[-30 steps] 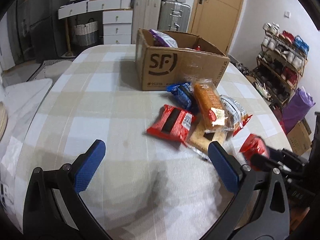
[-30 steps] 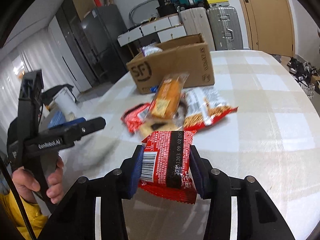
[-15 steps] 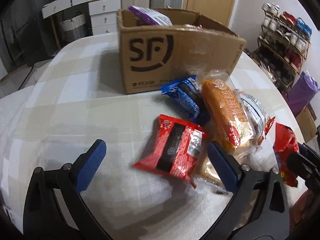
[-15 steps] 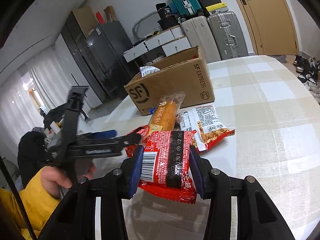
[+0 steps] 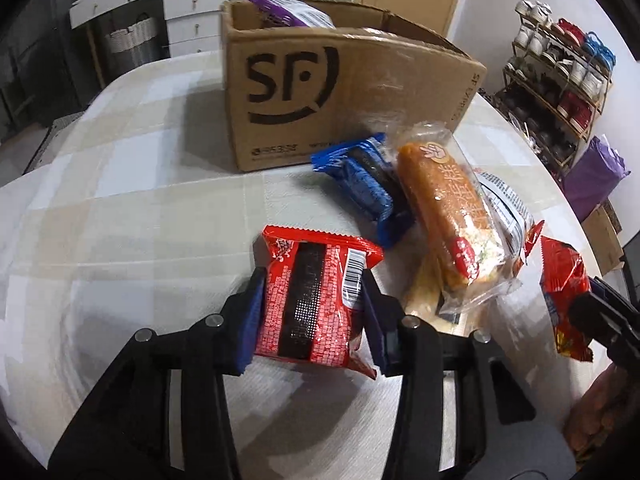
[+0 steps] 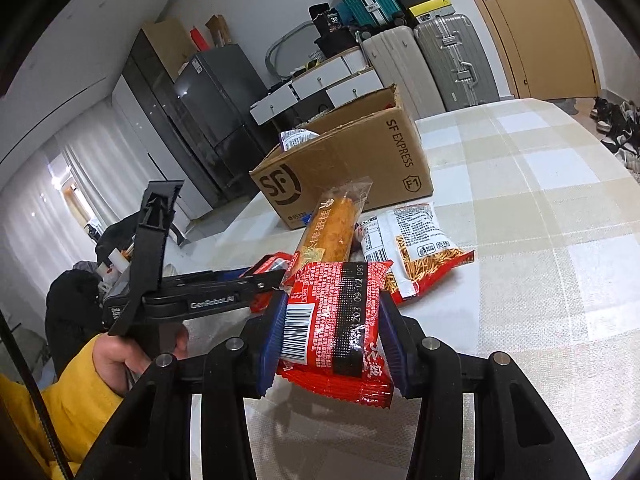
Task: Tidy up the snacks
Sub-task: 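Lift both red packets and carry them over the SF box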
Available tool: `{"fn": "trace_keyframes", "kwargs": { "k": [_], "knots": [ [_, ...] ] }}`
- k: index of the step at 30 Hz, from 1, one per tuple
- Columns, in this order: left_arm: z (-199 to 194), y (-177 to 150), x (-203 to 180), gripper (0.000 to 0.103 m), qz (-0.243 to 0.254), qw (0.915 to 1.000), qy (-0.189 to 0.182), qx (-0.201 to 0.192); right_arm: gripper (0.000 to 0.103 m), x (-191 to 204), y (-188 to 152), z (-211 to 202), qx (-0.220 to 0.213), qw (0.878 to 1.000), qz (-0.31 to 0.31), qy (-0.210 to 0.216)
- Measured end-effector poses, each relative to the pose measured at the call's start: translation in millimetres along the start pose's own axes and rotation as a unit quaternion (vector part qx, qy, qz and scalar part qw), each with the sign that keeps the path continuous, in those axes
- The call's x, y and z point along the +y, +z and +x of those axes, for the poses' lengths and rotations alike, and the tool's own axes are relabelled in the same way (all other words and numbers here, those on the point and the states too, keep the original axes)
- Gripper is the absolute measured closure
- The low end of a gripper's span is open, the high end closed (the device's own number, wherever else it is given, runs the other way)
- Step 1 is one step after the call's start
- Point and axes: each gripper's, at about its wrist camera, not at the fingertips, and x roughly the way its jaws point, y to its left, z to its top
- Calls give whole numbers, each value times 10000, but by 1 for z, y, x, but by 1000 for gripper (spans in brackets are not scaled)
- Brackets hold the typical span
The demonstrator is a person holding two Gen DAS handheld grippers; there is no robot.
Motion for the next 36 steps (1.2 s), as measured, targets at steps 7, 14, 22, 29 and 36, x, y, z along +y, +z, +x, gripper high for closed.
{"fn": "trace_keyframes", "kwargs": {
  "k": [7, 14, 22, 29, 36],
  "knots": [
    [-62, -8, 4, 62, -41, 9988, 18, -487, 58, 13, 0, -11, -95, 9996, -216, -164],
    [-122, -21, -9, 62, -22, 9958, -135, -911, 58, 49, 13, -40, -398, 9976, -560, -109],
    [-190, -49, -22, 62, 26, 9908, -404, -1294, 58, 89, 22, -71, -684, 9945, -798, -39],
    [-240, -68, -22, 62, 31, 9857, -587, -1581, 58, 117, 28, -95, -893, 9906, -1034, -47],
    [-278, -80, -17, 62, -104, 9809, -715, -1803, 58, 137, 28, -110, -999, 9880, -1175, 1]
  ]
}}
